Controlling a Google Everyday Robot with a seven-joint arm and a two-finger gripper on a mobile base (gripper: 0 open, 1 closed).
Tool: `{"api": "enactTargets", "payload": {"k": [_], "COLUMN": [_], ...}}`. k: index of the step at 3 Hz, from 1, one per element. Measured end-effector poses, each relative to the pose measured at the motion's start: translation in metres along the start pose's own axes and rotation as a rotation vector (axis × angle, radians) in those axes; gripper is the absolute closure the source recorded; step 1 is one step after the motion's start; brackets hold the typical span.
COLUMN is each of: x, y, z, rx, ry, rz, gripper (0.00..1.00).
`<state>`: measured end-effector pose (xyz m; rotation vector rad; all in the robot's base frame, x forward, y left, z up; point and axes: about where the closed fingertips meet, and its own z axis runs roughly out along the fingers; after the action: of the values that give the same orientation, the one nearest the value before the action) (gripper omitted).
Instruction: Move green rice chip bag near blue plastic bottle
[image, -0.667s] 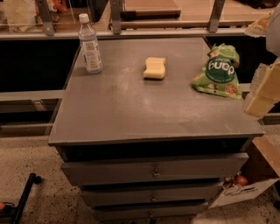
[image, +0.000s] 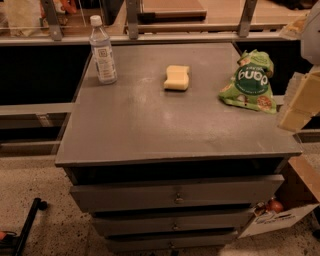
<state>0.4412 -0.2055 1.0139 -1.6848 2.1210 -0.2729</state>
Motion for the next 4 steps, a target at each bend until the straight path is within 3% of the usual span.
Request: {"api": "enactTargets", "payload": {"k": [1, 2, 4], "x": [0.004, 0.001, 0.010], "y": [-0.033, -0.087, -0.171], "z": [0.018, 0.055, 0.150], "rx": [0.037, 0.088, 0.040], "ry": [-0.007, -0.015, -0.031], "rz": [-0.017, 0.016, 0.268], "gripper": [0.00, 0.00, 0.00]}}
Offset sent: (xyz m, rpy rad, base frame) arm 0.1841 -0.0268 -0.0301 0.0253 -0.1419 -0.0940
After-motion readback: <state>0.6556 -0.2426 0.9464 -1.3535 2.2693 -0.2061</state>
